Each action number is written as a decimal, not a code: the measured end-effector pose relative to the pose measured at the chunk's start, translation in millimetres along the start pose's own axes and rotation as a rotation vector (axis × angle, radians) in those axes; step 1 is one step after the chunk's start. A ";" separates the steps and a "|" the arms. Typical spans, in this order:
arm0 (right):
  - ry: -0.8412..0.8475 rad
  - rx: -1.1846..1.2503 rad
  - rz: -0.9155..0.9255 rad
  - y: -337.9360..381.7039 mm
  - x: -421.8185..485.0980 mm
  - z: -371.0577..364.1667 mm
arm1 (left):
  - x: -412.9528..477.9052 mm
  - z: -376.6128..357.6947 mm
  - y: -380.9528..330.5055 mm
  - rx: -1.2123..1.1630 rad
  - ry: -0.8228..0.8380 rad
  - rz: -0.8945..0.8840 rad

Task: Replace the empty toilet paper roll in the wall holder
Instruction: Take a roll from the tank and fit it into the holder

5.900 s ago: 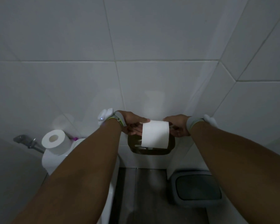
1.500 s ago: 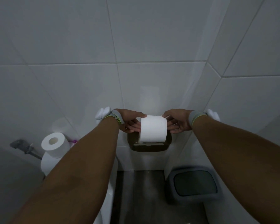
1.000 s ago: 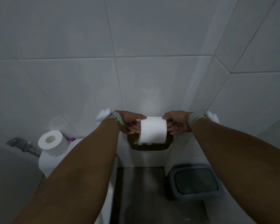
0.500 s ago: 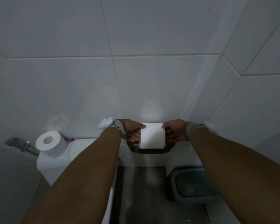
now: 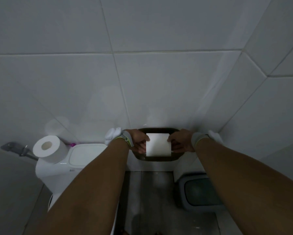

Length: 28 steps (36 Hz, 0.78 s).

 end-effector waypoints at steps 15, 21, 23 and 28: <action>-0.010 -0.028 0.007 -2.6 16.0 5.2 | 15.7 -4.2 2.4 -0.036 0.010 0.003; 0.005 -0.038 0.011 3.0 5.0 12.3 | 8.4 -2.1 -2.9 -0.055 0.002 -0.018; -0.001 -0.052 0.020 8.2 -2.0 14.7 | 2.9 0.3 -5.4 -0.077 -0.003 -0.020; -0.025 -0.120 0.054 29.6 -19.3 21.8 | -13.0 16.1 -15.8 -0.060 -0.036 -0.036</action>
Point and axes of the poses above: each hand's wrist, its own x-axis towards the middle knuckle, its own z-axis out of the back of the hand, y = z × x, the point moved 6 cm from there along x, towards the middle knuckle, and after that the axes turned 4 degrees about -x, right-handed, at the moved point
